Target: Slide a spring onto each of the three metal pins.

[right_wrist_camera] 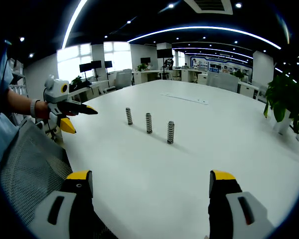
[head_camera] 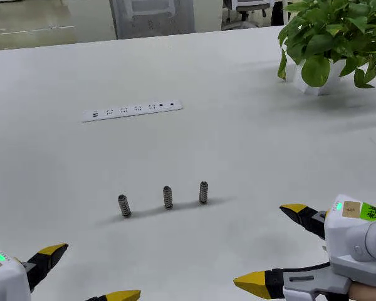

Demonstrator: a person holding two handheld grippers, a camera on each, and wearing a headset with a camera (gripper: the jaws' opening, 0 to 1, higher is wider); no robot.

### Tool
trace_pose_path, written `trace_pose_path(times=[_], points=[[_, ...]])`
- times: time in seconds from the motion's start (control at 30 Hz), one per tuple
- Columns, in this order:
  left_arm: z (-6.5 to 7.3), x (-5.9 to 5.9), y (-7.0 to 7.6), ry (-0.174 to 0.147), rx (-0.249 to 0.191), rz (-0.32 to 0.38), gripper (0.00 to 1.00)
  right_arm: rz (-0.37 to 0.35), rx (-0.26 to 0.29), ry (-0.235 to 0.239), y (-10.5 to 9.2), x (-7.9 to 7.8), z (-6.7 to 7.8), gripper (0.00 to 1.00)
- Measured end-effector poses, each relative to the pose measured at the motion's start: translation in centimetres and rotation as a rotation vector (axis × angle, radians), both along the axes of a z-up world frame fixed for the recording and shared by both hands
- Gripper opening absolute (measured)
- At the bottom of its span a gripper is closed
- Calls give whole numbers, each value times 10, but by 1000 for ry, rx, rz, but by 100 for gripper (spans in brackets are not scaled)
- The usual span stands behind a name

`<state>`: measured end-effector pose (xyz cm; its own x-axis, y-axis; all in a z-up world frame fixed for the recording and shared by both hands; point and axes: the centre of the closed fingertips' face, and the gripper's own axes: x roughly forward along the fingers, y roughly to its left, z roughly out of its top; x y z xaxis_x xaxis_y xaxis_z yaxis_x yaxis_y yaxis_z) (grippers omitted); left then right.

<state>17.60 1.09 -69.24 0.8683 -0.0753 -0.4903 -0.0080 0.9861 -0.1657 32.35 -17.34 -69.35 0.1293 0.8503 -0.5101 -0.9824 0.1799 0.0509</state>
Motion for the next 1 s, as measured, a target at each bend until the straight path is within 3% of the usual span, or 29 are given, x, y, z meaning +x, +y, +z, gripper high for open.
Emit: trace_pose_path(times=[1.0], points=[[4,1,-2,0,1,-2,99,0,-18,9,-2,-1,-4,98]])
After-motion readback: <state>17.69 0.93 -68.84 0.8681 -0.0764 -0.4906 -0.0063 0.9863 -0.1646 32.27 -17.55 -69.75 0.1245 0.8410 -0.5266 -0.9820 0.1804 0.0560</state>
